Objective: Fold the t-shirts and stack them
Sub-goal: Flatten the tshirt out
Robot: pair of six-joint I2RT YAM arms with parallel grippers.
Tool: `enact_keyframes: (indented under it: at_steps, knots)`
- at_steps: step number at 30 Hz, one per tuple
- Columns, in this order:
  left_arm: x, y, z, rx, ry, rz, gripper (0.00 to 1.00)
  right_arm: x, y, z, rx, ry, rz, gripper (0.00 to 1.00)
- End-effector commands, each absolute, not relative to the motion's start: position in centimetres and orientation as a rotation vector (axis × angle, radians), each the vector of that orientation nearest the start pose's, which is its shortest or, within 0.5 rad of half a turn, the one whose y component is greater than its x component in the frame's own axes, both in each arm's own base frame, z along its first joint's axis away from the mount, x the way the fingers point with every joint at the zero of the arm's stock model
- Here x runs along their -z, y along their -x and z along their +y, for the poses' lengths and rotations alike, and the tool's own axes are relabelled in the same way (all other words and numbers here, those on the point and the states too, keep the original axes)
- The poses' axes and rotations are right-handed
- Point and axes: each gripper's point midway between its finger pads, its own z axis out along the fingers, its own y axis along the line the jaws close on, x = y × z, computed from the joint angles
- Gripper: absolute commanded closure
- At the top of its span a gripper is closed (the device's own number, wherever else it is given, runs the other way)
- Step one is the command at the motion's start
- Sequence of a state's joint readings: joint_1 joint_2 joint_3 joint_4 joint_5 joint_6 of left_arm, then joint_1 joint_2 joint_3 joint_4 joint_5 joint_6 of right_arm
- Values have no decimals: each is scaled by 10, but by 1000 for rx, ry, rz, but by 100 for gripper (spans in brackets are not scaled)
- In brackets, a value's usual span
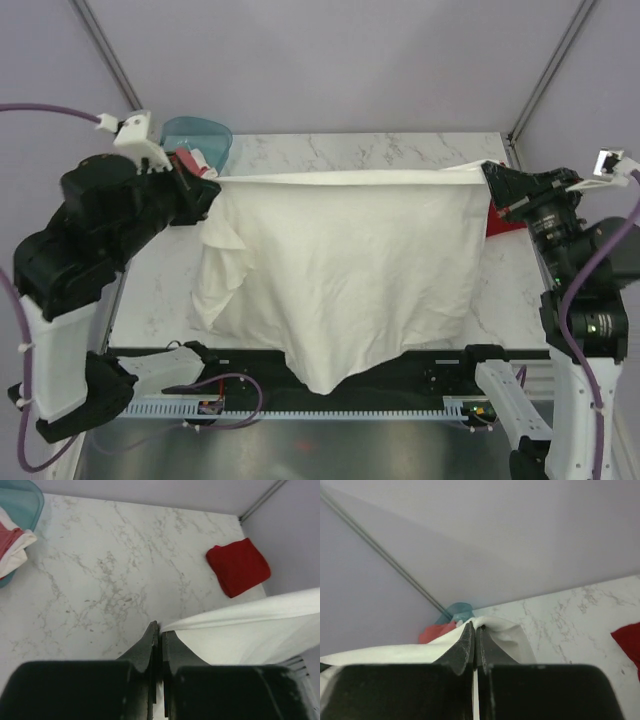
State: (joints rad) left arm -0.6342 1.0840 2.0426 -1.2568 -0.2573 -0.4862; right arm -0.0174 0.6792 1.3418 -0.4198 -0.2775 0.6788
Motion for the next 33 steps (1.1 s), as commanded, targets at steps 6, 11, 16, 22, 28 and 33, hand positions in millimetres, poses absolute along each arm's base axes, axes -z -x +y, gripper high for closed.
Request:
enact_keyframes:
  at_steps: [6, 11, 16, 22, 28, 33]
  knots:
    - [-434, -345, -111, 79, 130, 1969, 98, -348, -349, 29, -581, -599, 1643, 100]
    - [-377, -430, -116, 48, 139, 2060, 98, -277, -413, 35, -617, -718, 1722, 100]
    - [-308, -524, -111, -35, 173, 2127, 98, -211, -480, 58, -545, -771, 1837, 100]
    - [-277, -592, -123, 80, 176, 2076, 35, -187, -574, 87, -567, -684, 1873, 71]
    - [-293, -597, -121, 73, 171, 2012, 0, -188, -582, 85, -493, -652, 1876, 32]
    - [-304, -560, -119, 112, 168, 2047, 0, -170, -544, 82, -468, -657, 1932, 41]
